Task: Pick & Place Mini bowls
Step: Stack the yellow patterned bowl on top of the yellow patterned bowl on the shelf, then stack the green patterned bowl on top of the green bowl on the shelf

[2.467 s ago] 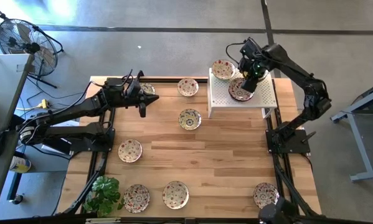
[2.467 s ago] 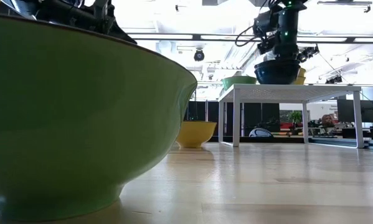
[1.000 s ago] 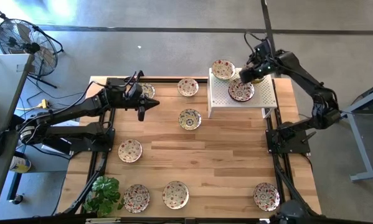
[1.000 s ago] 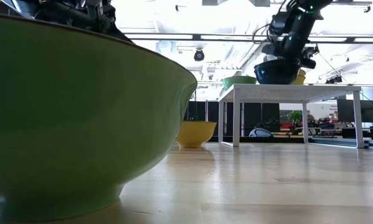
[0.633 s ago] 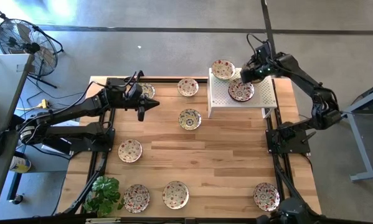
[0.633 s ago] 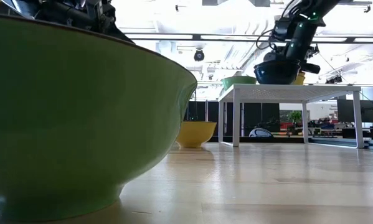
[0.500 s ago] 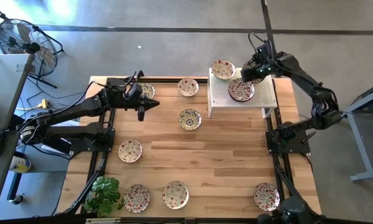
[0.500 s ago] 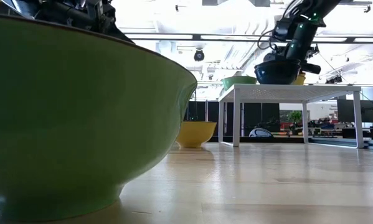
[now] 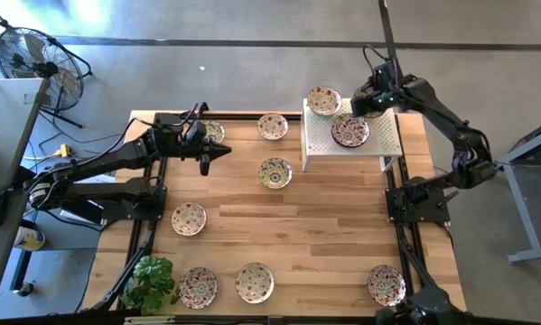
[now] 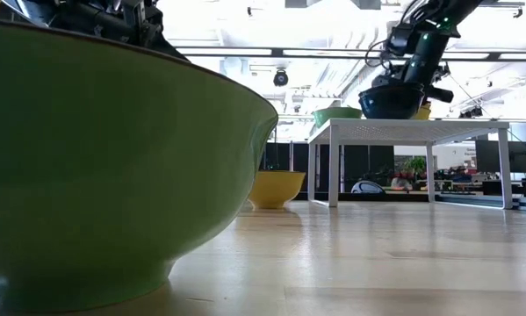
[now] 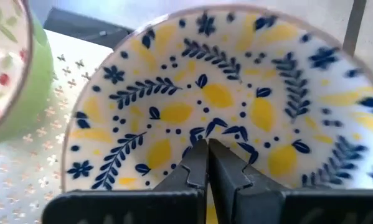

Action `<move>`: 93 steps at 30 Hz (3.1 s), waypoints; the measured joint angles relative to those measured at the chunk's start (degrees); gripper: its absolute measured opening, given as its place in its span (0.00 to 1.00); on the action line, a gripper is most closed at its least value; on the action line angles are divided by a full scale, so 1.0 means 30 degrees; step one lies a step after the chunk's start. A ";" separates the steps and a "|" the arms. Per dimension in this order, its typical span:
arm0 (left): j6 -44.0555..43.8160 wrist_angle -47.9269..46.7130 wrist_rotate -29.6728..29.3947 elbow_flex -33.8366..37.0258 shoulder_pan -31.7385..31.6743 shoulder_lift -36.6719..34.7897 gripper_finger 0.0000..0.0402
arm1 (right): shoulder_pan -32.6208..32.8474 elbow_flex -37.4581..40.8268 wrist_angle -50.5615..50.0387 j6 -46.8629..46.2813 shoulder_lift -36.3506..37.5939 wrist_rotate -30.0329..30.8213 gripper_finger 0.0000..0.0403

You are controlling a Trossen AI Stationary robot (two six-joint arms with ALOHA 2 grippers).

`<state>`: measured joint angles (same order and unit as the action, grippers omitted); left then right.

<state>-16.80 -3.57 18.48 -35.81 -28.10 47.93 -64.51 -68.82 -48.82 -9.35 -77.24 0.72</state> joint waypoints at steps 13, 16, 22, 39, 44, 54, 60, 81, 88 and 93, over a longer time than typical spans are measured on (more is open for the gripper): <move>-0.0015 -0.0224 0.0240 0.0007 0.0000 0.0002 0.00 | 0.2575 0.0197 0.1764 0.0402 0.4881 0.0064 0.00; 0.0507 -0.0294 0.0396 0.0007 -0.0007 -0.0001 0.00 | 0.4398 0.1029 0.3697 0.0707 0.6033 -0.0035 0.00; 0.0660 -0.1194 0.0076 -0.0089 0.0226 -0.0066 0.00 | 0.7699 0.4811 1.0461 0.0652 0.8402 -0.1317 0.00; -0.2496 -1.1085 -0.9592 -0.4791 0.8469 0.1402 0.00 | 1.4323 0.9493 1.4955 0.0766 1.2401 -0.1542 0.00; -0.2414 -1.2295 -0.7835 -0.5121 1.0604 0.2106 0.00 | 1.6592 0.9493 1.5470 0.0078 1.2288 0.1146 0.00; -0.4605 -1.4758 -0.4541 -0.5122 1.5011 0.5100 0.00 | 1.9205 0.9486 1.5819 0.0679 1.1609 0.4820 0.00; -0.5926 -1.4753 -0.4182 -0.5122 1.6831 0.6660 0.11 | 1.9190 0.9479 1.5805 0.0651 1.1667 0.4631 0.00; -1.0461 -0.9047 -0.7279 -0.6272 1.6997 0.9465 0.32 | 1.9183 0.9464 1.5736 -0.0263 1.1645 0.2462 0.00; -1.1481 -1.0681 -0.7345 -1.0065 1.6997 1.2994 0.32 | 1.9183 0.9464 1.5198 -0.0312 1.1638 0.1033 0.00; -1.2099 -1.2268 -0.6808 -1.3138 1.6997 1.5552 0.40 | 1.9187 0.9464 1.4938 -0.0353 1.1638 -0.0130 0.00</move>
<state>-53.09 -40.38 -1.94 -75.23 22.90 94.58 -6.95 -40.42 -4.01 -10.41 -42.33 0.33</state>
